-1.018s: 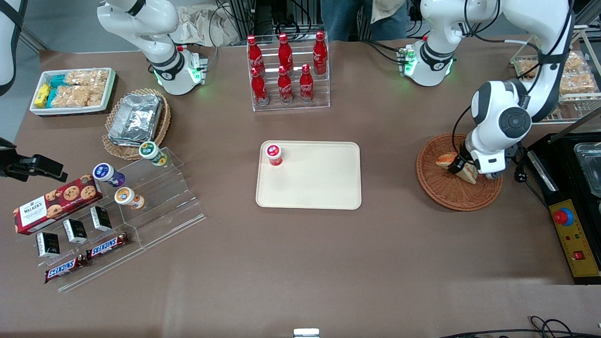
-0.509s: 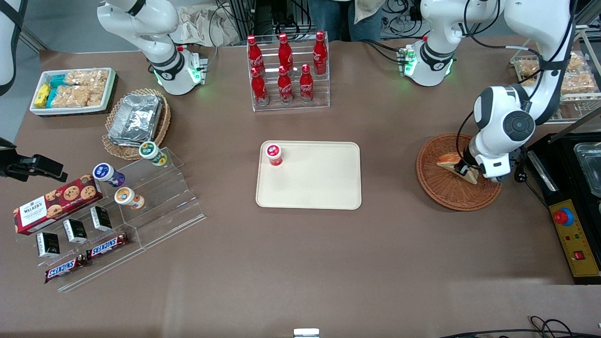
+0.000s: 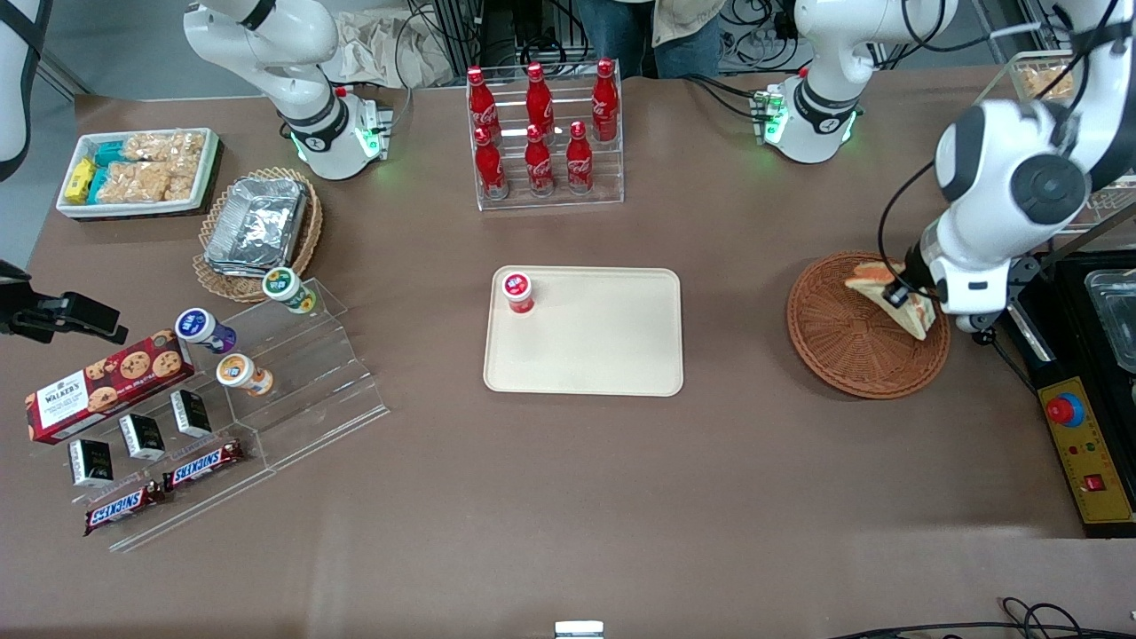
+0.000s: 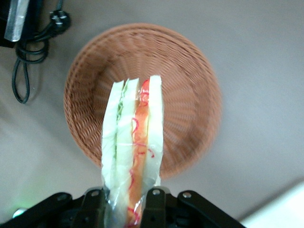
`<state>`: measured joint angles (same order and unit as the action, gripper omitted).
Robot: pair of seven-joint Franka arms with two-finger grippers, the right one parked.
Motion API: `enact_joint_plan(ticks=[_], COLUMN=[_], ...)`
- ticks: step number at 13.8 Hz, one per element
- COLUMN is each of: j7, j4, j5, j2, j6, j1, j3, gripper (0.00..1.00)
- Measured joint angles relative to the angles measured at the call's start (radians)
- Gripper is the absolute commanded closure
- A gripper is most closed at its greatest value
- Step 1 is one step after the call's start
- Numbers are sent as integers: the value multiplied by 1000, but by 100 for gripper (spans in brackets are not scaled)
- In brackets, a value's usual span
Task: Place sandwich from basket to tray
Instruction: 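Carry the held sandwich over to the white tray and lower it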
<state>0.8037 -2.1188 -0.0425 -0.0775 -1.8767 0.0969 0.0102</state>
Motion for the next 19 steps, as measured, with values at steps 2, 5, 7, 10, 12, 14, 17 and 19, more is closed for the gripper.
enact_joint_plan(ticks=[2,5,7,10,12,14,17,19], j7=[-110,-171,-181,-250,-270,-278,-278,-278], j4=[108,131,131,123,67,-18,-92,-99], j5=[42,54,86,126,127,128,131,131], j2=[0,12,35,87,113,128,163,197], j6=[107,103,59,-30,-166,-313,-444,-492], j1=[22,42,70,127,160,194,246,270], j3=[41,139,191,211,211,212,212,212], gripper=[100,100,100,100,100,100,100,100])
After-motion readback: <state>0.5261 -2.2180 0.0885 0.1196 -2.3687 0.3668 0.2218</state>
